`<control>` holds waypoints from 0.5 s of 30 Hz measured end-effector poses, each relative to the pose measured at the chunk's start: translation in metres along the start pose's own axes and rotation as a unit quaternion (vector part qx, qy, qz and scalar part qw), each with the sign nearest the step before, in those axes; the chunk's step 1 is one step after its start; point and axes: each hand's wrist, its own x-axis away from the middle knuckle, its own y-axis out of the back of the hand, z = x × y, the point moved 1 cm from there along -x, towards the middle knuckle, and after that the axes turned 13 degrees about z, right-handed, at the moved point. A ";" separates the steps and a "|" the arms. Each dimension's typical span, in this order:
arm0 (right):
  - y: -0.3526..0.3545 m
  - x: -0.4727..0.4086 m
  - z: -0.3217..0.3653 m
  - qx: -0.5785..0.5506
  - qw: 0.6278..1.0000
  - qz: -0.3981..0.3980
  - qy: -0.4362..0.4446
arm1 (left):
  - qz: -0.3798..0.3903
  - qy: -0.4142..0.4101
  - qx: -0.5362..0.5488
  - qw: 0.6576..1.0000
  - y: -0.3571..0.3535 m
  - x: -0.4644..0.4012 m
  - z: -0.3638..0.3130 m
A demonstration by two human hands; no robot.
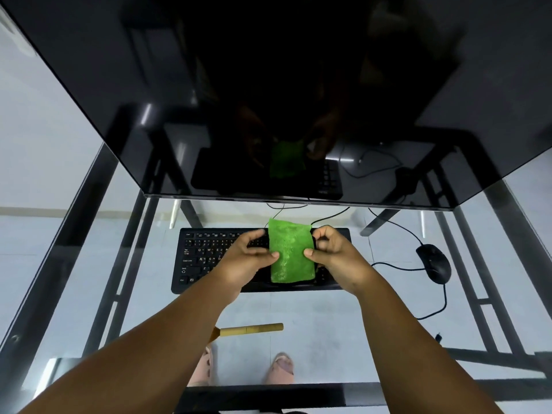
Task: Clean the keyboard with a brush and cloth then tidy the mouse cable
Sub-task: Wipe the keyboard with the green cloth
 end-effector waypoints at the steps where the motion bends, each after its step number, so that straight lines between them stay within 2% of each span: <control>1: 0.001 0.002 0.002 -0.002 1.000 -0.007 0.007 | -0.003 -0.018 -0.006 1.000 -0.003 0.001 -0.002; 5: 0.006 0.012 0.005 0.001 1.000 -0.001 0.020 | 0.027 -0.061 -0.032 0.997 -0.010 0.002 -0.003; 10: 0.012 0.021 0.003 0.132 0.989 0.025 -0.061 | 0.008 0.025 -0.218 0.976 -0.013 -0.004 0.004; 15: 0.011 0.017 -0.001 0.180 0.975 -0.036 -0.121 | -0.013 0.068 -0.319 0.945 -0.018 -0.017 0.001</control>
